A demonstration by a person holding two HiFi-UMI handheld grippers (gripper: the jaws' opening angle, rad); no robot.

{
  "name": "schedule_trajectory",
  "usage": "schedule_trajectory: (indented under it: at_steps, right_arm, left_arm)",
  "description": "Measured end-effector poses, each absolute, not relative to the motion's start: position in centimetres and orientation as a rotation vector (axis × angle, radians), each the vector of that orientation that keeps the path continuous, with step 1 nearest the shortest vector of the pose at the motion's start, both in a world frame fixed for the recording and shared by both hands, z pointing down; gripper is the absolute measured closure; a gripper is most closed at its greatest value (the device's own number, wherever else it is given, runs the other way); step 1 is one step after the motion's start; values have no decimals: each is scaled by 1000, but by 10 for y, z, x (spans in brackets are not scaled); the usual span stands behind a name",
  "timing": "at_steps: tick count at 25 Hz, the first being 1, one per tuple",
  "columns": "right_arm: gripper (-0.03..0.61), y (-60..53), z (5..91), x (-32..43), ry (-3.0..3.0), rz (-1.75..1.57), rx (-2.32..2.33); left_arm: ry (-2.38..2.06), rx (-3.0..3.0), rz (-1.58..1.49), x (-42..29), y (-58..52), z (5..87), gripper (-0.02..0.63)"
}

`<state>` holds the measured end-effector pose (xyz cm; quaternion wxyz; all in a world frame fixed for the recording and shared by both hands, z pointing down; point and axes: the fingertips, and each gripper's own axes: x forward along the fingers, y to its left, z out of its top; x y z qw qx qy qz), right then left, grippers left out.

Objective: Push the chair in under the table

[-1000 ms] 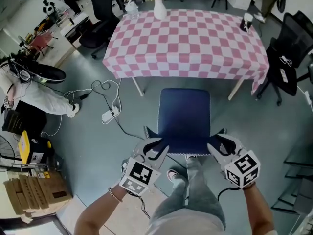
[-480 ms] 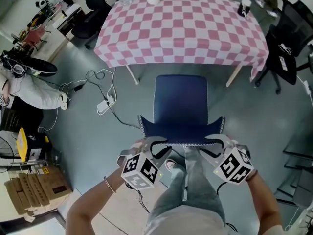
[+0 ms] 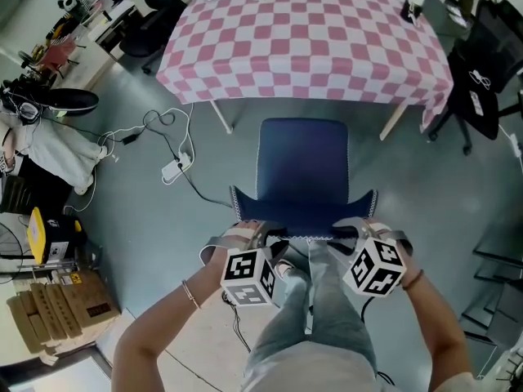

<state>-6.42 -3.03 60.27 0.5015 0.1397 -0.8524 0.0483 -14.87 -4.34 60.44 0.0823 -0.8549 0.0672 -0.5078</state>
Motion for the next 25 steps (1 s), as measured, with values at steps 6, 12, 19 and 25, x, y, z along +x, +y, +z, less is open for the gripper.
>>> schedule_trajectory:
  at_steps: [6, 12, 19, 25]
  right_arm:
    - [434, -33, 617, -69, -2008, 129, 277]
    - [434, -36, 628, -74, -1978, 147, 228]
    - [434, -39, 641, -78, -1956, 162, 190]
    - [460, -36, 646, -80, -1975, 155, 221]
  left_arm:
    - [172, -2555, -1554, -146, -45, 614, 499]
    - [129, -2565, -1597, -141, -48, 628, 483]
    - [127, -2605, -1615, -137, -51, 636, 482]
    - [116, -2610, -1632, -137, -47, 638, 513]
